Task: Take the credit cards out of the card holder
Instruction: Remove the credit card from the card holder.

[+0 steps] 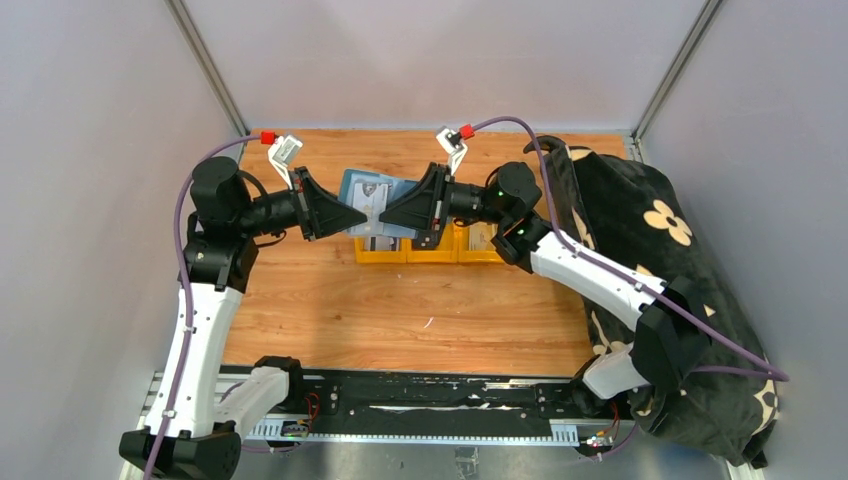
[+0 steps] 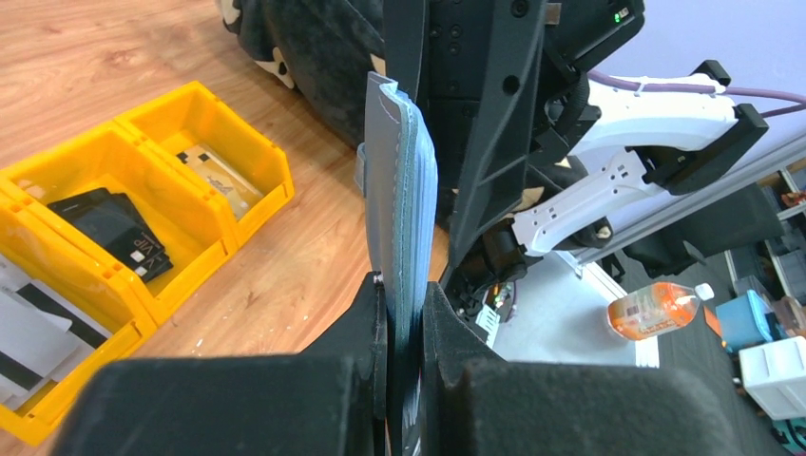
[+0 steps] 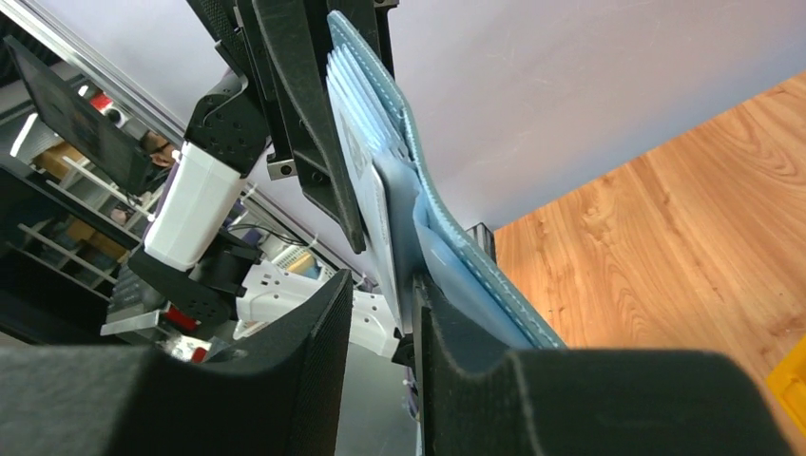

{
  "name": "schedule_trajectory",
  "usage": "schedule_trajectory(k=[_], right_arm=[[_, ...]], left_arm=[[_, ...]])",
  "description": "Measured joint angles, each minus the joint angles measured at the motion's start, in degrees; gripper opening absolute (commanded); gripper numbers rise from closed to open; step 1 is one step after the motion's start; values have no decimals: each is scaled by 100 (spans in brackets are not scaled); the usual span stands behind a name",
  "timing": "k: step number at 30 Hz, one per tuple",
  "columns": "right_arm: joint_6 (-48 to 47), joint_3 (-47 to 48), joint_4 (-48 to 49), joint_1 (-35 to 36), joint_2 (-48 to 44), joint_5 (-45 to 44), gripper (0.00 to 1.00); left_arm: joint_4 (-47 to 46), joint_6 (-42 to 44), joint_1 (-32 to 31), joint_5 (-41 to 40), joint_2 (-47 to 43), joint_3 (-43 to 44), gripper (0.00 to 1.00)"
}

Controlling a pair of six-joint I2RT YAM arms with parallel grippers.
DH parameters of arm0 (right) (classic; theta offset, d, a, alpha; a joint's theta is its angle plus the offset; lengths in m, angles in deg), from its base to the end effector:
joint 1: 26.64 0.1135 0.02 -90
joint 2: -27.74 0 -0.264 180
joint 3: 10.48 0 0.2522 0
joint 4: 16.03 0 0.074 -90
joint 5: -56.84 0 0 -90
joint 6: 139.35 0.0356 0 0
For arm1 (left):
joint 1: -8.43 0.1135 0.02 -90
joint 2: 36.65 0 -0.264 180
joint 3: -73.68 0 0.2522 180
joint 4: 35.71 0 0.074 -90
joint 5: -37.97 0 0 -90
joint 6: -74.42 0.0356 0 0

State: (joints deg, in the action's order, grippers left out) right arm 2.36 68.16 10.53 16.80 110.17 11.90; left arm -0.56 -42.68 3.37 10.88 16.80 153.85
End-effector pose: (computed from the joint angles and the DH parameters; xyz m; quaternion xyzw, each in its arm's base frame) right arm 0.2210 0.2440 0.3969 -0.2814 0.5330 0.7109 0.3624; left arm 0.1738 -0.0472 0.4258 0.2111 0.6991 -0.5340 0.4260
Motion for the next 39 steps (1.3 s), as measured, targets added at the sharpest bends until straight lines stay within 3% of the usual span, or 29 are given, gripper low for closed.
schedule_trajectory(k=[3, 7, 8, 14, 22, 29, 39], right_arm=[[166, 0, 181, -11, 107, 0, 23], [304, -2, 328, -15, 186, -4, 1], [339, -4, 363, -22, 195, 4, 0], [546, -221, 885, -22, 181, 37, 0], [820, -673, 1585, -50, 142, -28, 0], [966, -844, 1952, -85, 24, -74, 0], [990, -1058, 2105, -85, -245, -184, 0]], left_arm=[[-22, -13, 24, 15, -7, 0, 8], [-33, -33, 46, 48, -9, 0, 16], [-42, -39, 48, 50, -11, 0, 19], [-380, -520, 31, 249, -4, -96, 32], [-1582, -1978, 0, 511, -2, -656, 35], [-2065, -2492, -28, 612, -2, -658, 24], [-2507, -3005, -81, 616, -2, -686, 21]])
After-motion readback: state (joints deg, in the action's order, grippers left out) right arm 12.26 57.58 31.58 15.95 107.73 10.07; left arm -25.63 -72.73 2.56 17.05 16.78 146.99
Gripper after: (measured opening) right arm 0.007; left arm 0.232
